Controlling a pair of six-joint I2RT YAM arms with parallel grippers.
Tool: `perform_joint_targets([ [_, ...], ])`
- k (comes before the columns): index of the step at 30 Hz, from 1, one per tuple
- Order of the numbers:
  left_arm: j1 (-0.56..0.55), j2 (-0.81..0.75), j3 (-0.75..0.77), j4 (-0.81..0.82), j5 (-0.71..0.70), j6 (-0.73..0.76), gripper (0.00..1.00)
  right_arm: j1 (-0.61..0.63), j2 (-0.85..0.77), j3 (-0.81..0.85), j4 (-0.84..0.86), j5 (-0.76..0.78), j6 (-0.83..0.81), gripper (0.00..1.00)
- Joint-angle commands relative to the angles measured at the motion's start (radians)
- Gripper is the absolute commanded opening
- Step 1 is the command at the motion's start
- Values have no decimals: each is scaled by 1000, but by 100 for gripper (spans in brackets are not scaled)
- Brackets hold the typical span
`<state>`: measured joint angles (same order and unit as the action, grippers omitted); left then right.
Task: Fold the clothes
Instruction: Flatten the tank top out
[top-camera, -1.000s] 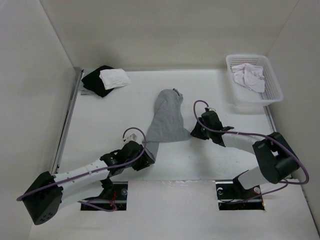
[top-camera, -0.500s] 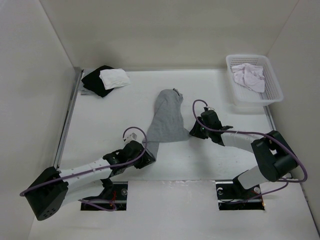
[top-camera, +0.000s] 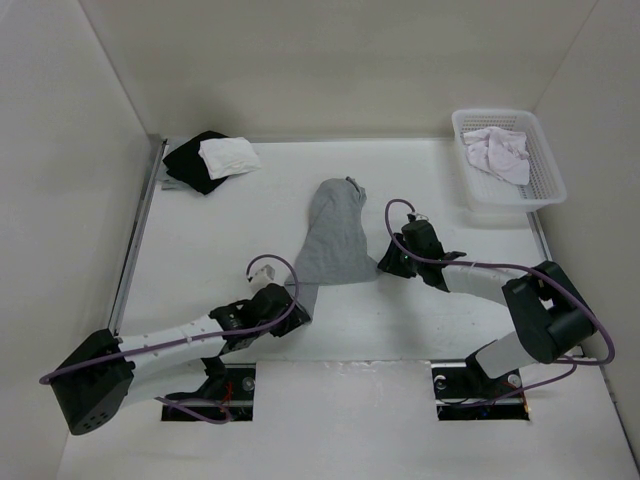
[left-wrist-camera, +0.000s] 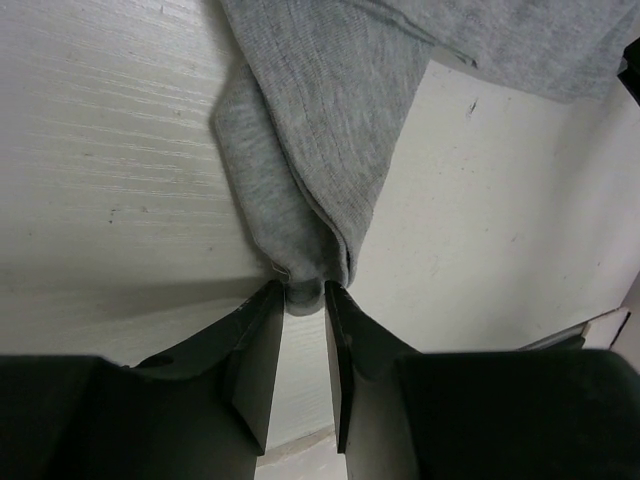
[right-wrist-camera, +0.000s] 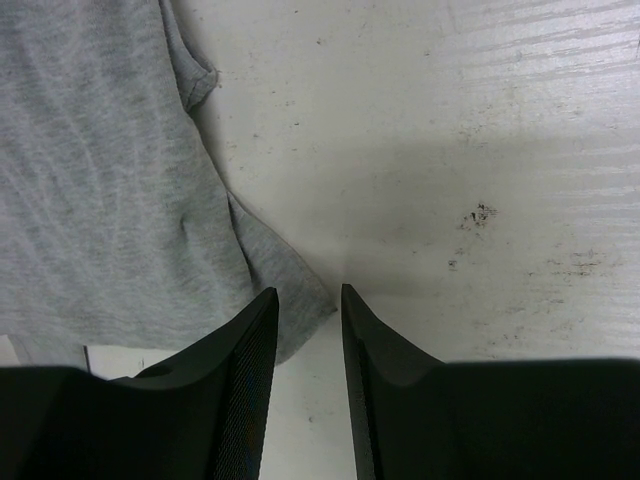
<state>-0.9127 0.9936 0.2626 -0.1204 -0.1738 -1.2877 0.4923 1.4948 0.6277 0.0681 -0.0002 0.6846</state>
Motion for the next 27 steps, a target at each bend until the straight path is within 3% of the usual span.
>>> perform_joint_targets([
  [1,-19,40,6,-243,-66,2,24,5,-8,18,41,-3,-16,37],
  [8,-38,65,20,-282,-66,-19,24,5,-10,12,53,-3,-17,36],
  [17,-58,125,23,-220,-58,-19,5,5,10,21,64,-18,-14,34],
  [25,-4,-96,38,-330,-124,13,0,5,13,27,47,-35,-17,22],
  [27,22,-147,43,-357,-128,31,0,5,15,32,41,-52,-17,15],
])
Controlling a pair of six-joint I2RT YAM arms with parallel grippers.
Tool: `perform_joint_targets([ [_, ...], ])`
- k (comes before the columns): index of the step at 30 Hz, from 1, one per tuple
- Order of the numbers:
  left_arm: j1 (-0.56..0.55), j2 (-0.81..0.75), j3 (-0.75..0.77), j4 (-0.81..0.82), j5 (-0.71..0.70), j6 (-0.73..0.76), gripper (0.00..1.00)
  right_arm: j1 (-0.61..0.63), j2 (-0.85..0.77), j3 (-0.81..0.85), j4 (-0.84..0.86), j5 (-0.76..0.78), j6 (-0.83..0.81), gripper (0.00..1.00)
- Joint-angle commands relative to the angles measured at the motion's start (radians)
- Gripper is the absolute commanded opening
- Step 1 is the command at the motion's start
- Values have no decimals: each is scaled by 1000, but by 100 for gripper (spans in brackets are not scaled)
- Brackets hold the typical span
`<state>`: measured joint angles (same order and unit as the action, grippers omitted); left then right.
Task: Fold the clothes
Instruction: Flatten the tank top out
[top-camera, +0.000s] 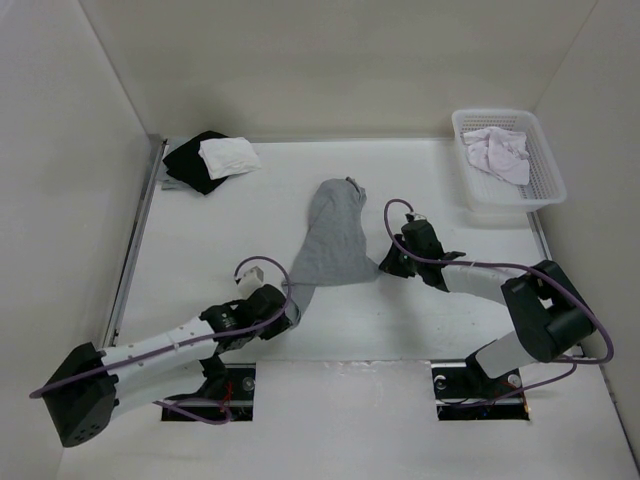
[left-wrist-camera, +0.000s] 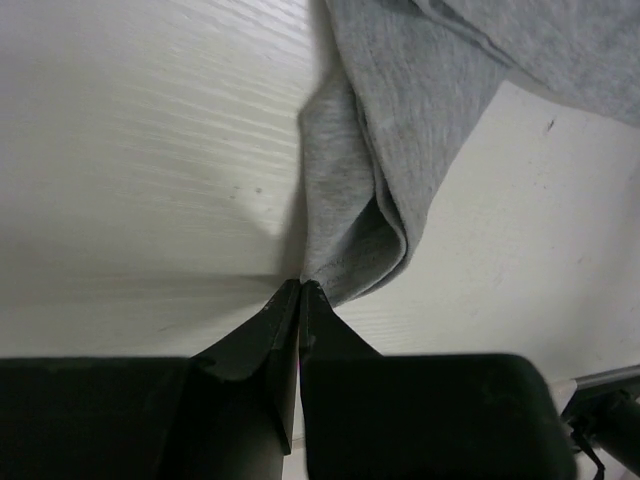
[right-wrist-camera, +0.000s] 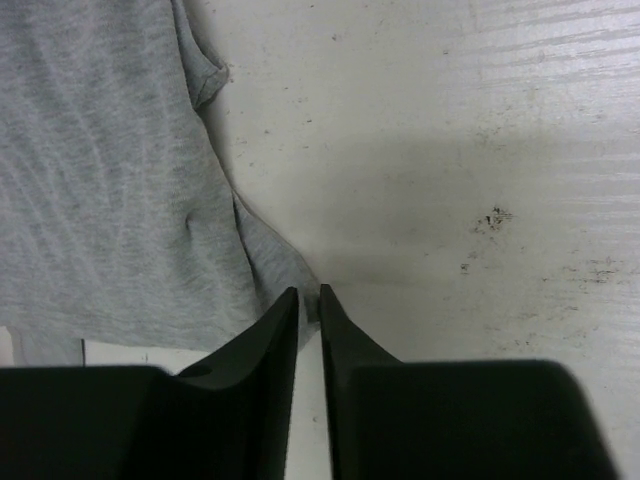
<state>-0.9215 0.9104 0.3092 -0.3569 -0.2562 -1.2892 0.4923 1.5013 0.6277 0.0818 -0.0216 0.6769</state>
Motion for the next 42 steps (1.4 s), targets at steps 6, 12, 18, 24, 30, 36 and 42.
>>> perform_joint_targets([
  [6,97,-177,13,-123,-67,80,0,10,-59,21,35,-25,12,0],
  [12,207,-275,244,-70,-208,330,0,87,-542,105,-162,142,6,0],
  [18,348,-311,522,175,-241,536,0,218,-809,502,-390,440,-127,0],
  [24,442,-265,839,338,-227,628,0,346,-708,967,-410,592,-341,0],
  [30,431,-245,1042,357,-232,705,0,435,-607,1228,-401,606,-450,0],
  [36,459,-136,1000,406,-253,737,0,262,-413,1235,-392,449,-423,0],
  [42,655,118,863,475,-175,630,0,-91,-94,1259,-369,49,-211,0],
])
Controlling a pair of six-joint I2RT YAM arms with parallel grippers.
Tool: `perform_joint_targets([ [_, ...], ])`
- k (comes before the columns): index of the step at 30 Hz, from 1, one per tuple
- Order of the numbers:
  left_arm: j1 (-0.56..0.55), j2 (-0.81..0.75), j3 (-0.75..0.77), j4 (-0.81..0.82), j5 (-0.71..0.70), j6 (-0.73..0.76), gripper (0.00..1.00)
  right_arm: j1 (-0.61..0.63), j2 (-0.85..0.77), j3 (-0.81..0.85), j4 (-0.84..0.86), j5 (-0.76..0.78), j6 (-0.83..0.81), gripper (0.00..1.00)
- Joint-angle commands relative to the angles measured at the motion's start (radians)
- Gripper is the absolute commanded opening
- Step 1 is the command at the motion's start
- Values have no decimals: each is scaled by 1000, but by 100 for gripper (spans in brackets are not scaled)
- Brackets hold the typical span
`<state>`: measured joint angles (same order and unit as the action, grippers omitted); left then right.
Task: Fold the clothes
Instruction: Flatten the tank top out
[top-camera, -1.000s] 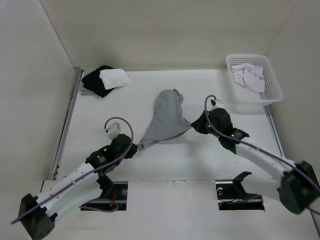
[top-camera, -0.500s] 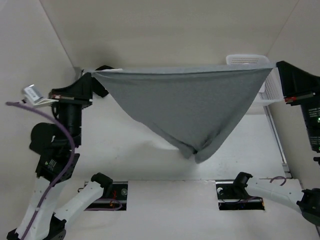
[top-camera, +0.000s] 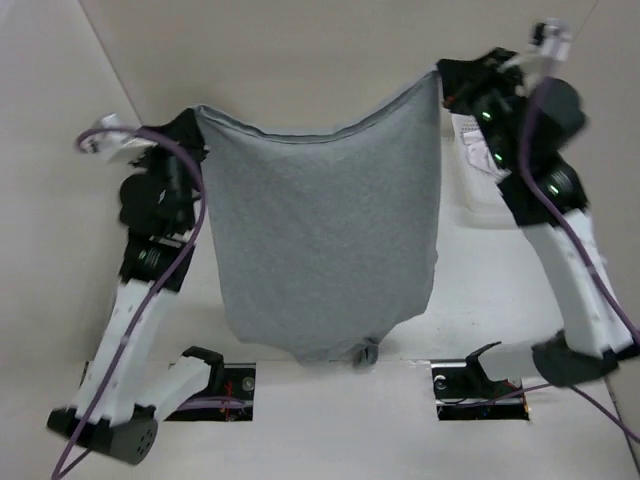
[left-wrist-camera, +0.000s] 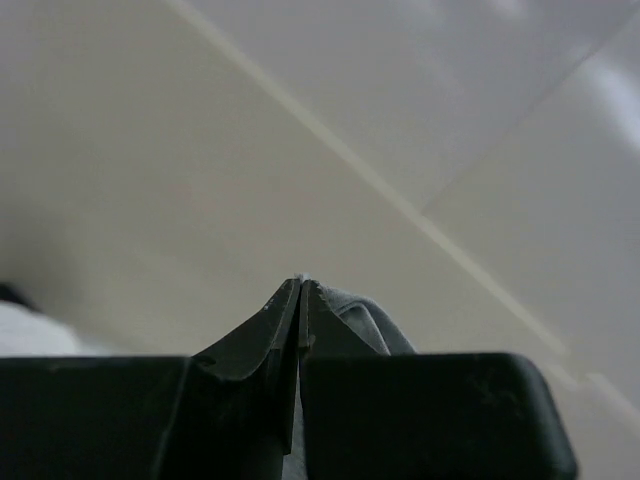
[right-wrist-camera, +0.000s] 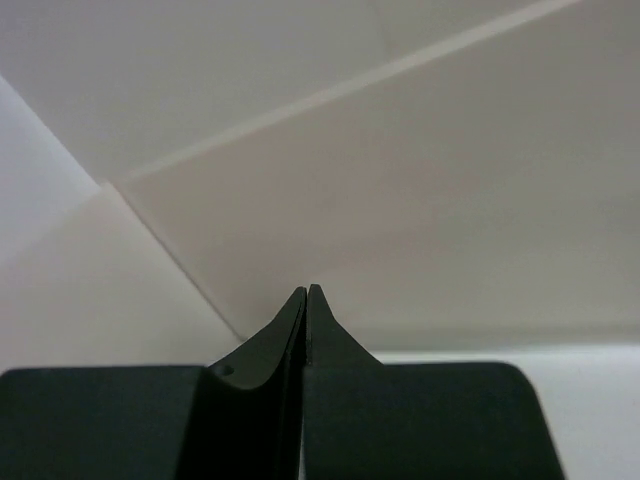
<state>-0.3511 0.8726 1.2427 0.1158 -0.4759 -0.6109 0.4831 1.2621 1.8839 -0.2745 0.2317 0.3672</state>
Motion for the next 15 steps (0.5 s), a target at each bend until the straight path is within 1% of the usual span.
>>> perform_joint_targets([
  [1,134,208,-68,11,89,-85,0,-102,201,27,-6,-218,105,0],
  [4,238,371,32,13,210,-170,0,-148,363,157,-20,-229,114,0],
  [7,271,477,185,-4,279,-187,0,-171,451,299,-57,-239,131,0],
  [10,278,502,314,-30,296,-174,0,-179,480,421,-75,-244,134,0],
  [13,284,485,394,-38,306,-158,0,-180,491,570,-127,-247,133,0],
  [15,298,454,431,-51,309,-145,0,-177,482,641,-152,-249,127,0],
])
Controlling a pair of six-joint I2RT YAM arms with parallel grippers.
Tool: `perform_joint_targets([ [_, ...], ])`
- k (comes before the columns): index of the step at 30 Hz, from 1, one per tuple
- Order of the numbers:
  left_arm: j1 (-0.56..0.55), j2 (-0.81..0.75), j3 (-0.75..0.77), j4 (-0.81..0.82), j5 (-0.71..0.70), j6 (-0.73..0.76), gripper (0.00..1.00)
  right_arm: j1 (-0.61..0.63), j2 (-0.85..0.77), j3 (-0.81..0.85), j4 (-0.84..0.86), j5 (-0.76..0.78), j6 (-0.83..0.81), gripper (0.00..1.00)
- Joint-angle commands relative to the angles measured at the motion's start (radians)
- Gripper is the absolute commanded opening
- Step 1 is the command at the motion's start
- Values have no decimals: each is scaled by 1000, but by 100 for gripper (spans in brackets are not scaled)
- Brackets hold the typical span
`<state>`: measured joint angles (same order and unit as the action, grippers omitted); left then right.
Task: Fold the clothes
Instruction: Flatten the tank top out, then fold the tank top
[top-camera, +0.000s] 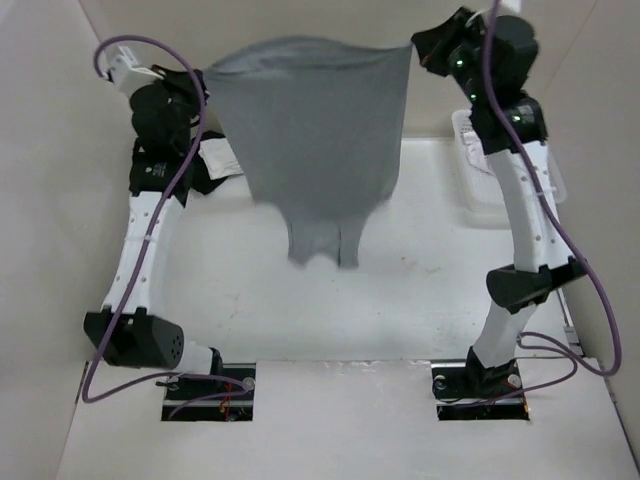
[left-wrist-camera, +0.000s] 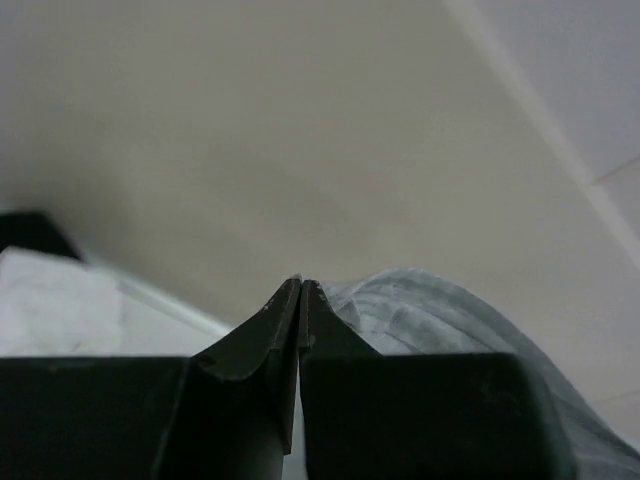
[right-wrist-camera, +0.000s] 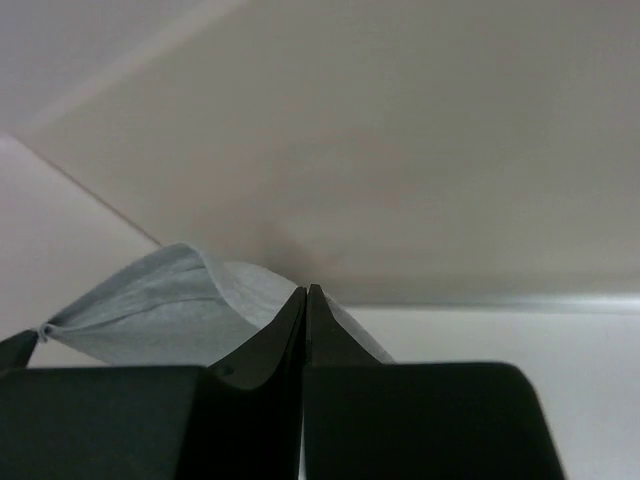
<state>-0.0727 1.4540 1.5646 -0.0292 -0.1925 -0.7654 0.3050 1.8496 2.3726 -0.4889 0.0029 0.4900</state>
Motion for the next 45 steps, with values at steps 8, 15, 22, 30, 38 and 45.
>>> perform_joint_targets([
  [8,24,-277,10,87,5,47,0,-24,-317,-86,59,-35,5,0],
  [15,-86,-527,-432,127,-100,52,0,-8,-793,-926,245,12,34,0],
  [22,-173,-960,-949,-119,-157,32,0,154,-1266,-1620,236,77,173,0],
  [30,-232,-1351,-1022,-679,-59,-126,0,572,-1595,-1784,-130,228,366,0],
  [38,-212,-1347,-946,-680,-62,-123,0,989,-1540,-1698,-269,646,524,0],
  [45,-167,-932,-1014,-127,-99,-120,0,557,-1115,-1580,175,526,138,0],
])
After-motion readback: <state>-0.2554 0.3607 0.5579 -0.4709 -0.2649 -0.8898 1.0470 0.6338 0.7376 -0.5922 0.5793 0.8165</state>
